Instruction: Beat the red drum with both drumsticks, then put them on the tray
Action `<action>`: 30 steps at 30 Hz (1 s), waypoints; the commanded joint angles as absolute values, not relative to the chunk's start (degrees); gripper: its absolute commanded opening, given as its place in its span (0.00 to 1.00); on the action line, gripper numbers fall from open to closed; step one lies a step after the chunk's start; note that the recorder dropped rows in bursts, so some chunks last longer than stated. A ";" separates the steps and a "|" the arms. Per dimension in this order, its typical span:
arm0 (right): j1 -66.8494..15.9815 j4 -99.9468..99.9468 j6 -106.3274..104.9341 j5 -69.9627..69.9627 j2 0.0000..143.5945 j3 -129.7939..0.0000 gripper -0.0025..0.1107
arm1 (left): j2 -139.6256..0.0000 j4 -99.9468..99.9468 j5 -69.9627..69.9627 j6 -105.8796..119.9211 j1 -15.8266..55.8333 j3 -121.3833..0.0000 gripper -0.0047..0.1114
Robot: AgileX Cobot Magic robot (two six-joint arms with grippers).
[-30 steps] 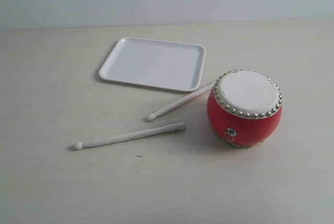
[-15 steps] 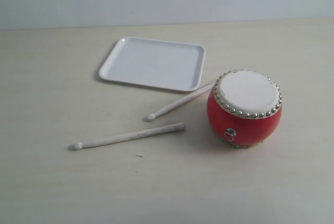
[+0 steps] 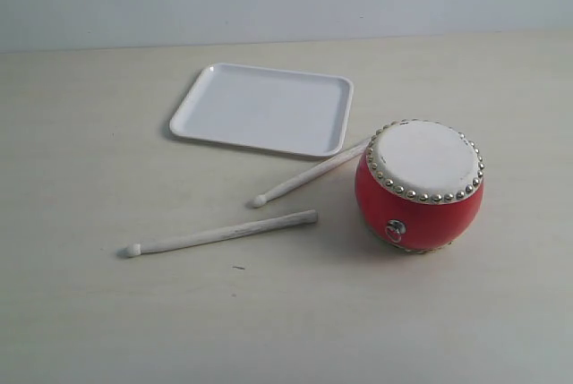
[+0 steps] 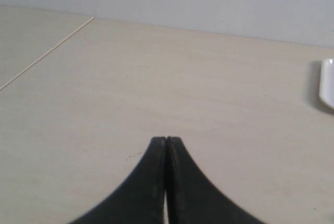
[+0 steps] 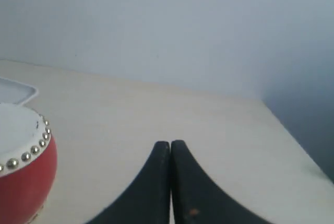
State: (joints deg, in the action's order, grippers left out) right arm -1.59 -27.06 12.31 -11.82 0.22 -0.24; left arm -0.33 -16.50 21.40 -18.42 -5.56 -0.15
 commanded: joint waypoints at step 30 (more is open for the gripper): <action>-1.35 -4.83 21.27 -5.45 0.00 0.00 0.02 | 0.00 -16.28 21.25 -18.23 -5.70 0.00 0.04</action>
State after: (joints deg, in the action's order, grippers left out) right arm -1.59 -5.19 21.36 -4.57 0.22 -0.24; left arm -0.33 -16.50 21.40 -18.42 -5.56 -0.15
